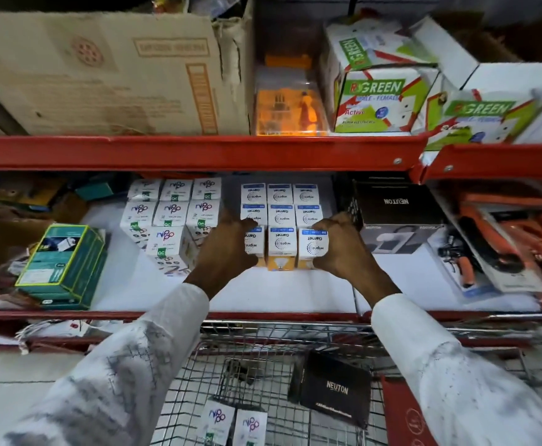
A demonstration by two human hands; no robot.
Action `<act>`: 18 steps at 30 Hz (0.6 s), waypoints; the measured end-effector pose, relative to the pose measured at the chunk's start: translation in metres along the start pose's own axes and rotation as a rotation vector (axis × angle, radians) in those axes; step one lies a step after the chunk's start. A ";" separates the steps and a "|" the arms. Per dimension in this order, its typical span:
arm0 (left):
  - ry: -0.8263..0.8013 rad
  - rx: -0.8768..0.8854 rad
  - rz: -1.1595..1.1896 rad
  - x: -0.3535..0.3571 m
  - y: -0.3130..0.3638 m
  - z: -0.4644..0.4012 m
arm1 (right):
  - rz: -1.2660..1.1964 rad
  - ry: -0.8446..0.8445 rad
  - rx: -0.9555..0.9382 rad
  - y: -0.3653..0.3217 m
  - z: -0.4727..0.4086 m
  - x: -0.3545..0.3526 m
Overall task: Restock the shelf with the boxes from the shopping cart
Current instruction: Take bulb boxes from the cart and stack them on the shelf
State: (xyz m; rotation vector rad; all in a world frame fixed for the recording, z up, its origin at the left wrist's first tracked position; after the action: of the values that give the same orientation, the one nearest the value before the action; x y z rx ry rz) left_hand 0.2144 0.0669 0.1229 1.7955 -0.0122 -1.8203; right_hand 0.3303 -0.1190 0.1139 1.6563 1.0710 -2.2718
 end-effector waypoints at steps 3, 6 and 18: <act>-0.004 0.011 -0.023 0.005 0.000 -0.003 | 0.000 0.004 -0.004 -0.001 -0.004 0.006; -0.002 0.012 -0.032 0.011 -0.001 -0.004 | 0.020 -0.002 -0.004 -0.001 -0.006 0.011; 0.011 0.047 0.009 0.037 -0.013 -0.006 | 0.007 0.058 -0.015 0.012 -0.008 0.030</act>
State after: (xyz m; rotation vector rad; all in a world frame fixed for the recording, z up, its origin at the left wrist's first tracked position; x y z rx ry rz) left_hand 0.2174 0.0656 0.0829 1.8353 -0.0592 -1.8177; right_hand 0.3307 -0.1139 0.0806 1.7269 1.0904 -2.2191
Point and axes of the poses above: each hand's wrist, its own z-axis away from the middle knuckle, its own x-axis out of the palm, y = z × x, the point moved 2 cm from there along -z, towards the middle knuckle, and after that the axes turned 4 degrees about -y, right-handed, at the moved point
